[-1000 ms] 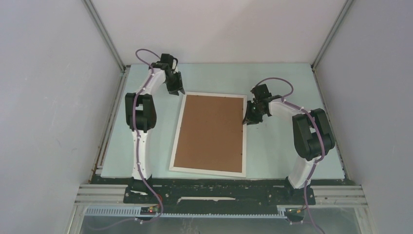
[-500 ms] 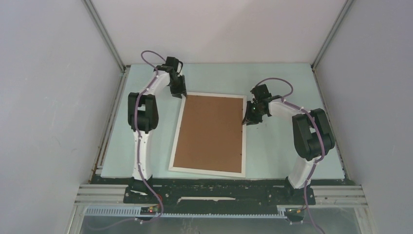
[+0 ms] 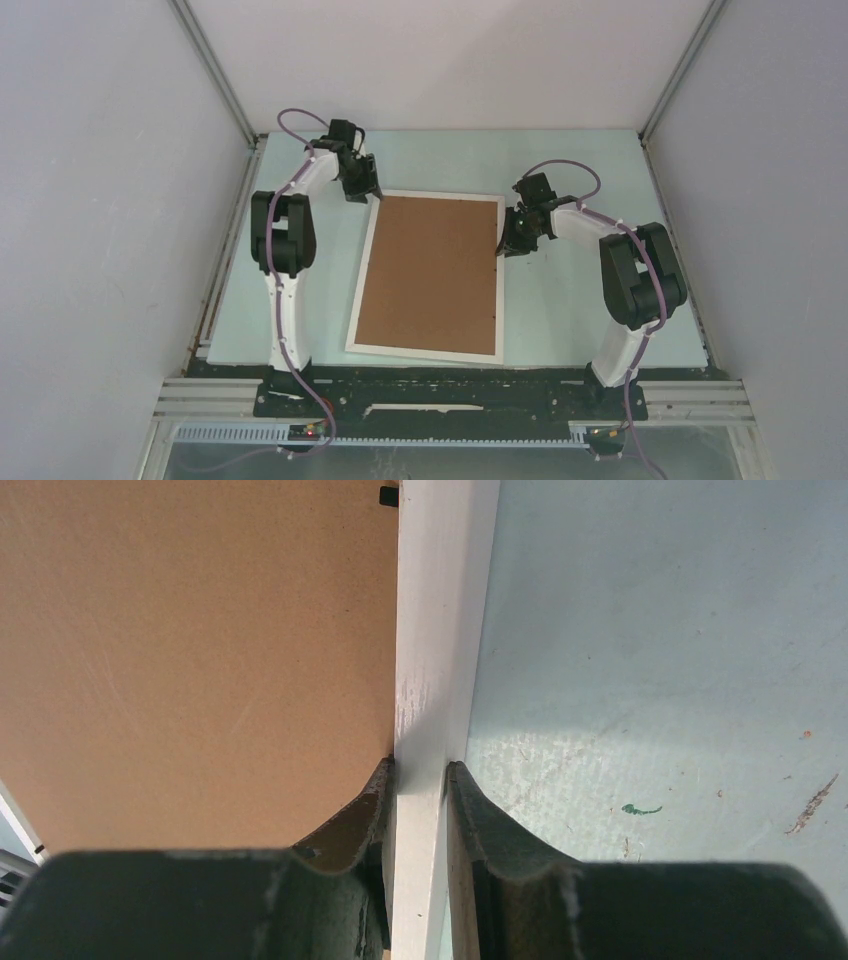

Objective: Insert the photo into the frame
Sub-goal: Install the photo frame at the center of the board.

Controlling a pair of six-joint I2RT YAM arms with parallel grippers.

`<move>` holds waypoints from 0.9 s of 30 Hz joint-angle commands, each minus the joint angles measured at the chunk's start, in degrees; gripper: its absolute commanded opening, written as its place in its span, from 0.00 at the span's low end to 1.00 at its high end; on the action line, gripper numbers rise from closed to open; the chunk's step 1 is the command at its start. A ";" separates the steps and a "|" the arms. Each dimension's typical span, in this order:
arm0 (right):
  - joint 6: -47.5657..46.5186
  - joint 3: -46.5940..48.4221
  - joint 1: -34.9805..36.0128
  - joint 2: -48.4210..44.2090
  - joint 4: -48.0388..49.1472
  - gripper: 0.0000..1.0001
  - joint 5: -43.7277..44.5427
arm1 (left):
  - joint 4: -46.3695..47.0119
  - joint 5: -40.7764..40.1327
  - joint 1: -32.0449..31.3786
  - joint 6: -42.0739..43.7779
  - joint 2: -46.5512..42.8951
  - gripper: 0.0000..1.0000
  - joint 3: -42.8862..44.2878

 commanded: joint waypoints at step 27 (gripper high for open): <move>-0.54 0.53 1.03 -0.52 1.53 0.26 -3.00 | -0.97 -3.31 -1.39 0.70 0.07 0.38 3.86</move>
